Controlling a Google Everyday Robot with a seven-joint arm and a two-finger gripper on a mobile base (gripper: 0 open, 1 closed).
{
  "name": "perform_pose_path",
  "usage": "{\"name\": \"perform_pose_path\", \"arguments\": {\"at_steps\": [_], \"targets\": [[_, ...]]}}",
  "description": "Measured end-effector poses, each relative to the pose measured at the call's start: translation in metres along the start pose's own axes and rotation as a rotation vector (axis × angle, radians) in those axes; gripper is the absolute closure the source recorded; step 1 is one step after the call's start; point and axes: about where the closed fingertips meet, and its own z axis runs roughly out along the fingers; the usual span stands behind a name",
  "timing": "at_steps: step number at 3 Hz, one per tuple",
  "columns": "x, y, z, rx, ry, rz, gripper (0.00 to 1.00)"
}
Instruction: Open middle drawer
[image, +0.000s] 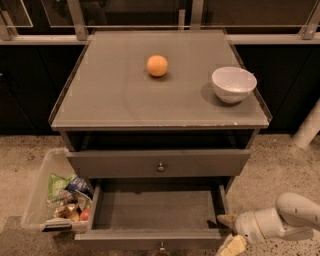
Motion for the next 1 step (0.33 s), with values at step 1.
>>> {"name": "perform_pose_path", "arguments": {"at_steps": [1], "targets": [[-0.0001, 0.0001, 0.0004, -0.001, 0.000, 0.000, 0.00]]}}
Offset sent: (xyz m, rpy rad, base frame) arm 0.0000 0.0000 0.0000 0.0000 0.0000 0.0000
